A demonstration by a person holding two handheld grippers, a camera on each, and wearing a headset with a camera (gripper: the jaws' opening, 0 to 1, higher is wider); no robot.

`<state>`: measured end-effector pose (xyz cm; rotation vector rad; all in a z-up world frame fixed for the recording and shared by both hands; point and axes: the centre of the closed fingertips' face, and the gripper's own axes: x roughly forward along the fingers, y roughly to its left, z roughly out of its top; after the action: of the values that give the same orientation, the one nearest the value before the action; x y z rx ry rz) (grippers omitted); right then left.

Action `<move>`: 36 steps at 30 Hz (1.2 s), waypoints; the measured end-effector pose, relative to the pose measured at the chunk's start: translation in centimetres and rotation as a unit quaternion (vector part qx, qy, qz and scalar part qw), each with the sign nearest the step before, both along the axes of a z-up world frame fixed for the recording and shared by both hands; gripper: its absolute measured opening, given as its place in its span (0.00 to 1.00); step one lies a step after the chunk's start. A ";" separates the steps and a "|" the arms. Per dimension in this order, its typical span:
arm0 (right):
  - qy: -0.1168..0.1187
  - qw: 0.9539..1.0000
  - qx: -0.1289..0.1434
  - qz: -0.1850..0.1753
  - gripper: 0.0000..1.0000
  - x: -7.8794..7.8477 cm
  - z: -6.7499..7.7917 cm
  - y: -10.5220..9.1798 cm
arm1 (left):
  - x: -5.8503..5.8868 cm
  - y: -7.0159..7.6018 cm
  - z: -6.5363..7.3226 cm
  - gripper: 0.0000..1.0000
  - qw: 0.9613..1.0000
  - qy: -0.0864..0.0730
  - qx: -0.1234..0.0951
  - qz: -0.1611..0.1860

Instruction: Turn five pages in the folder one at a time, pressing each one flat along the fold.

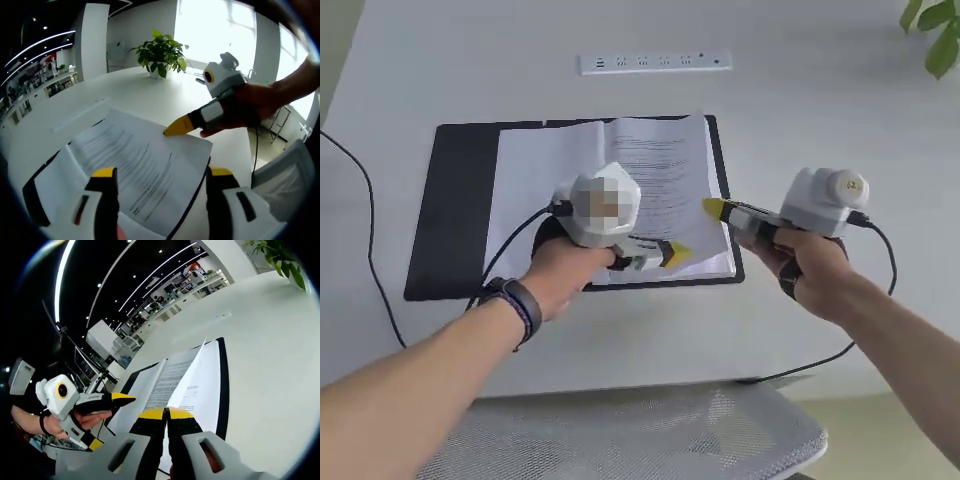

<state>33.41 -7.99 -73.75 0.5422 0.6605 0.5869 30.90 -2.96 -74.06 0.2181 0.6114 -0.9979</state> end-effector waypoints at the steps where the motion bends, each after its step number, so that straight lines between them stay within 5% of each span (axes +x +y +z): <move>1: -0.001 1.000 -0.001 -0.001 0.00 0.1 0.2 0.1 | -0.1 0.3 0.2 0.71 1.000 -0.003 0.001 0.001; 22: -0.042 0.998 0.009 0.042 0.00 1.3 4.2 5.3 | 0.6 8.3 2.2 0.76 0.999 -0.011 -0.012 0.050; 36: -0.069 0.993 0.012 0.094 0.00 1.1 6.3 10.1 | -0.5 14.4 3.5 0.78 0.995 -0.020 -0.010 0.097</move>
<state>34.55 2.09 -67.41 0.4594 0.5779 0.8037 30.36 11.43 -70.56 0.1566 0.5739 -0.8108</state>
